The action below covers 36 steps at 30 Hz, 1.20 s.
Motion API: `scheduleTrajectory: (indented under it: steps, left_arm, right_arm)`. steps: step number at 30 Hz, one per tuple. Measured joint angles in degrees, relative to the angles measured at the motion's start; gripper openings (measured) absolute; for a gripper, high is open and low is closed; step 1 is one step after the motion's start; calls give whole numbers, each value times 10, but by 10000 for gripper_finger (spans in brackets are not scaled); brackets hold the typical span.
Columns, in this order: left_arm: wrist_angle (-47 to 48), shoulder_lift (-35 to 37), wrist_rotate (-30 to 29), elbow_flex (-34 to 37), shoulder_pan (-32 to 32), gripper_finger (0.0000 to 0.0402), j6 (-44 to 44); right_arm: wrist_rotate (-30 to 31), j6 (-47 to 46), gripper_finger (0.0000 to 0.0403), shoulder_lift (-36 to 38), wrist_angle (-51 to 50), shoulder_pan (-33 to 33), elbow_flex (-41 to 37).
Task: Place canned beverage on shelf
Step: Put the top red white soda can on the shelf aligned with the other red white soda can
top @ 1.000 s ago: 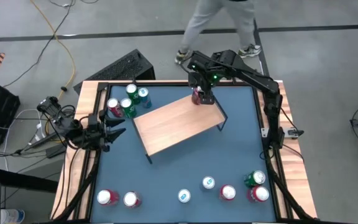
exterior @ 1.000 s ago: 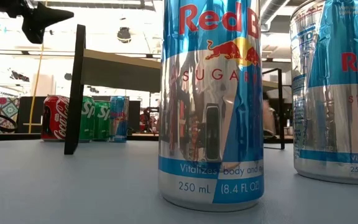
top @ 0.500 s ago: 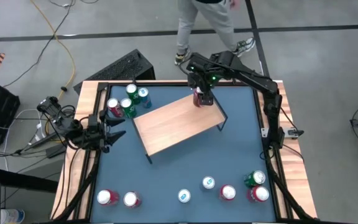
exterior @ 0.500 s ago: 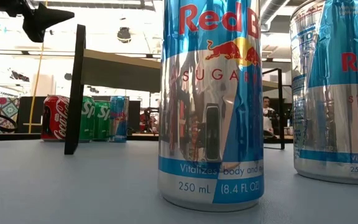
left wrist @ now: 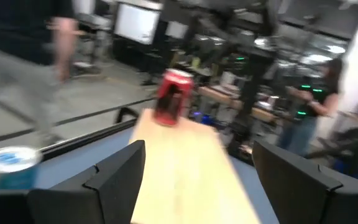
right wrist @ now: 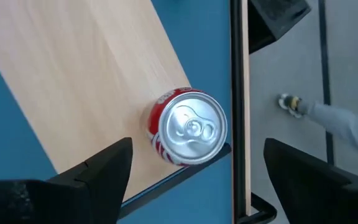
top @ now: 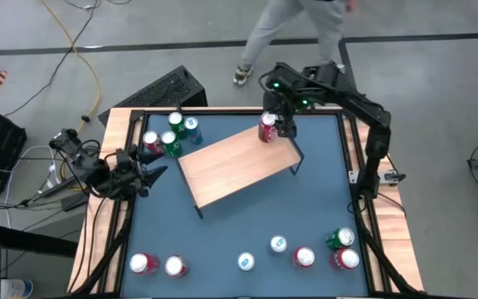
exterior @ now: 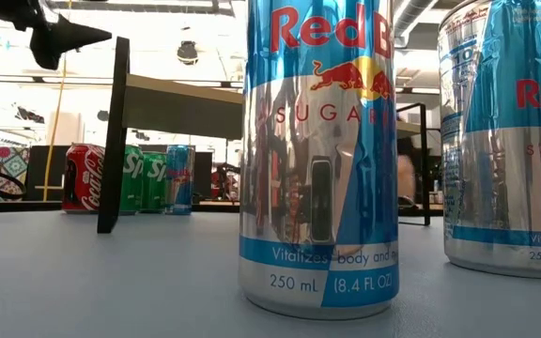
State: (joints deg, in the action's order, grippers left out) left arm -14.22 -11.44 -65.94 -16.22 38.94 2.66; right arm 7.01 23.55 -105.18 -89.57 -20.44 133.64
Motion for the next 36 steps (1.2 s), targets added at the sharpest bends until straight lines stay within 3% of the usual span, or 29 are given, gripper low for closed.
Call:
scheduleTrajectory:
  steps: [4,10,17,23,24,26,30,34,36]
  left_arm:
    - [16,-26,-111,-37,0,284,-13]
    - [16,-103,-238,-124,0,284,-100]
    - [19,-173,-241,-246,-10,284,-221]
    - [17,-186,-239,-323,0,284,-289]
    - [18,-185,-229,-332,9,284,-291]
    - [20,-182,-142,-343,34,284,-288]
    - [137,-167,121,-366,76,284,-180]
    - [279,-179,91,-379,73,284,-50]
    - [358,-181,134,-390,67,284,45]
  right_arm:
    - [0,-3,345,25,1,11,0]
    - [5,-11,345,50,1,27,0]
    - [5,-13,345,70,0,33,0]
    - [5,-26,344,71,-4,31,0]
    - [5,-26,344,71,-4,31,0]
    - [5,-24,344,71,-4,31,0]
    - [5,-22,344,71,-4,31,0]
    - [5,-21,344,71,-4,31,0]
    - [5,-21,344,71,-4,31,0]
